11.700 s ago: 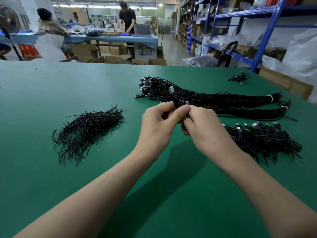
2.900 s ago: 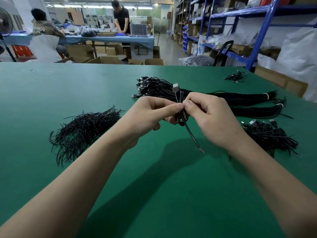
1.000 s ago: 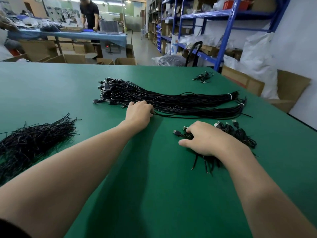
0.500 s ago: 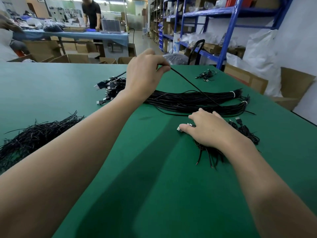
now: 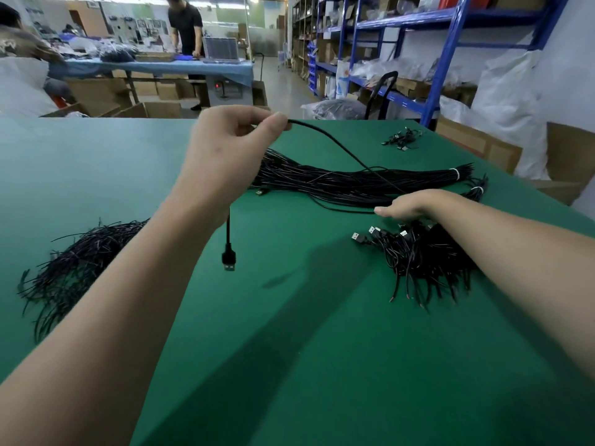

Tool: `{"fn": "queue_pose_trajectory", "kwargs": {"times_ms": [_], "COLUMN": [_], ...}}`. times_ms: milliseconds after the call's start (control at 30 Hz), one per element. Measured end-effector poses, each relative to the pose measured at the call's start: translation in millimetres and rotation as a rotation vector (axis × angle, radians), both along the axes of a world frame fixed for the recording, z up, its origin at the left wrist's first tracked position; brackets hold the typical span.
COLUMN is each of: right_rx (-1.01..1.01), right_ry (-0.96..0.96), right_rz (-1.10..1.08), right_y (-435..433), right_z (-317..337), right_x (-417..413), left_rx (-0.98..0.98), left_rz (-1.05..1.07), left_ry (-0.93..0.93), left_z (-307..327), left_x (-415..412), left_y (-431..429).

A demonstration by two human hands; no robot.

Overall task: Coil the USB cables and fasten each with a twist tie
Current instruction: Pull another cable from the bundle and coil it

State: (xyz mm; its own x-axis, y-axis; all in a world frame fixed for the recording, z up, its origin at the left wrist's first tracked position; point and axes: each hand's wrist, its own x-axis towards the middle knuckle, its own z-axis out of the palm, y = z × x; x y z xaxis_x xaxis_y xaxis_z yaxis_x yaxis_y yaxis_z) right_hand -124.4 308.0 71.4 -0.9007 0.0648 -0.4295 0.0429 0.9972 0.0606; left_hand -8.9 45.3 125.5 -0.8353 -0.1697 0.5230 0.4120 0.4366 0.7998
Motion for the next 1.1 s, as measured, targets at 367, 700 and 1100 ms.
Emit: {"fn": "queue_pose_trajectory", "kwargs": {"times_ms": [367,700,1100], "right_rx": [-1.051,-1.701,-1.623], "right_ry": [-0.072,-0.309,-0.275], "right_rz": [0.465,0.191,0.251], "right_y": [-114.6,-144.1,-124.2], "right_z": [51.8,26.9,5.3], "right_x": [143.1,182.1,166.0], "left_rx": [0.67,0.498,-0.172], "left_rz": [-0.394,-0.278,-0.022], "left_ry": [-0.11,-0.04,0.042], "left_z": [19.9,1.6,-17.7], "left_x": [40.0,62.8,47.2], "left_y": [-21.7,-19.8,-60.1]}}
